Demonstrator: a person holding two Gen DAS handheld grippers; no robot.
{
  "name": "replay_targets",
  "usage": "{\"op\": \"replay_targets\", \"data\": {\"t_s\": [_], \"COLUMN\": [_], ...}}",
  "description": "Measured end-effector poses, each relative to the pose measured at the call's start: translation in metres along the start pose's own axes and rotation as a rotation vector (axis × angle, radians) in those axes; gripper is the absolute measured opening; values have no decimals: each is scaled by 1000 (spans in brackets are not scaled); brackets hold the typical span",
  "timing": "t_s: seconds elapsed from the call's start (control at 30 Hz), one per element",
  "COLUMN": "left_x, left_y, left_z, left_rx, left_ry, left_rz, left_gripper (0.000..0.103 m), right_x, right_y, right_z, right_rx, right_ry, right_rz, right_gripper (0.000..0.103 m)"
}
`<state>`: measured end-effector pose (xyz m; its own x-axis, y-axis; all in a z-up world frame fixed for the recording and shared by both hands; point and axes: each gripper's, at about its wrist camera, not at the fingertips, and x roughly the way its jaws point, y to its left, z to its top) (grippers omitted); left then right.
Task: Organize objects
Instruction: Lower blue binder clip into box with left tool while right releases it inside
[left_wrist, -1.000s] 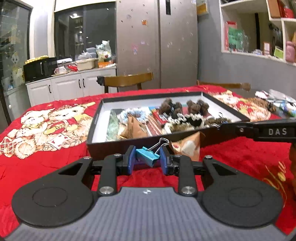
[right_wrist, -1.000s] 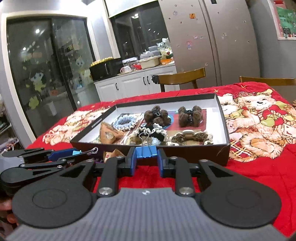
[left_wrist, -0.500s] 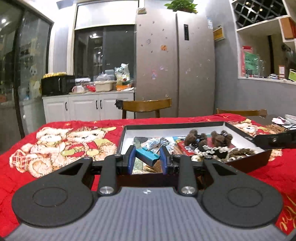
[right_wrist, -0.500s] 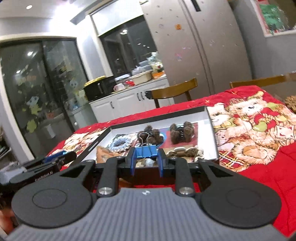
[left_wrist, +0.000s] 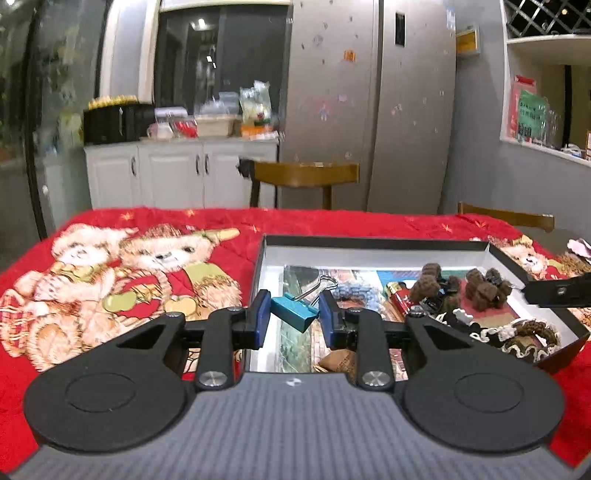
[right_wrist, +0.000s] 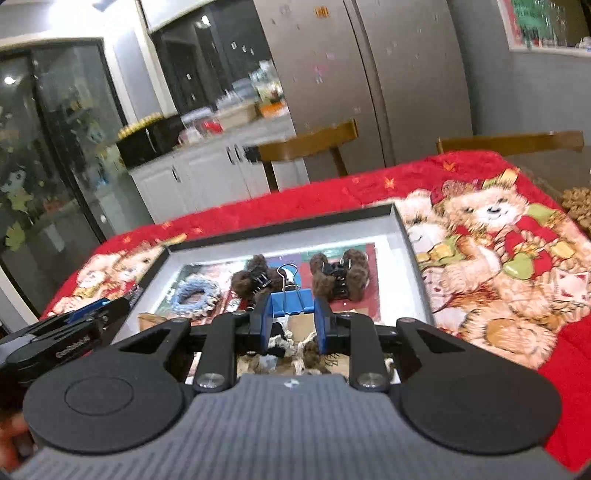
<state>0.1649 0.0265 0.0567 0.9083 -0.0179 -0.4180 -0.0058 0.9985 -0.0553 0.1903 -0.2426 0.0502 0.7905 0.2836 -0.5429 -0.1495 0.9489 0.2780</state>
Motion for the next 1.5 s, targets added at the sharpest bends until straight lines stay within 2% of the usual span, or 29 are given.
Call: {"op": "replay_targets", "data": {"t_s": [0.17,0.3,0.67,0.87,0.93,1.0,1.03,1.07,1.17,1.2,1.3,1.4,1.5], "left_x": [16,25,33,33,26,21,19,19,14,11,0,-11,-23], "left_y": [11,7,3,-5,-3,2,5,6,15,17,19,11,-2], "left_z": [0,0,-5,-9,-9,-10,-10,-10,-10,-11,-13,-17,-23], "left_rx": [-42,-10,9,39,23,-3,-15,-24,-70,-83,-88,-39,20], "left_ry": [35,45,61,44,5,-29,-38,-42,-78,-97,-157,-176,-126], "left_rz": [-25,-20,-21,-14,-11,-18,-27,-35,-65,-75,-81,-85,-104], "left_gripper": [33,33,33,33,33,34,35,43,54,55,66,68,68], "right_x": [26,37,49,48,47,44,42,40,30,26,8,-13,-29], "right_y": [2,-5,-12,-18,-18,-16,-15,-15,-14,-13,-10,-4,2], "right_z": [2,0,-10,-11,-14,-16,-17,-18,-23,-24,-31,-35,-40], "right_rx": [-6,37,44,56,46,32,29,33,59,64,57,50,69], "right_ry": [33,35,59,47,26,2,-8,-19,-62,-76,-122,-179,-203], "right_rz": [-25,1,22,70,92,116,137,154,188,190,162,124,129], "right_gripper": [27,27,27,28,32,51,53,53,54,59,65,72,75]}}
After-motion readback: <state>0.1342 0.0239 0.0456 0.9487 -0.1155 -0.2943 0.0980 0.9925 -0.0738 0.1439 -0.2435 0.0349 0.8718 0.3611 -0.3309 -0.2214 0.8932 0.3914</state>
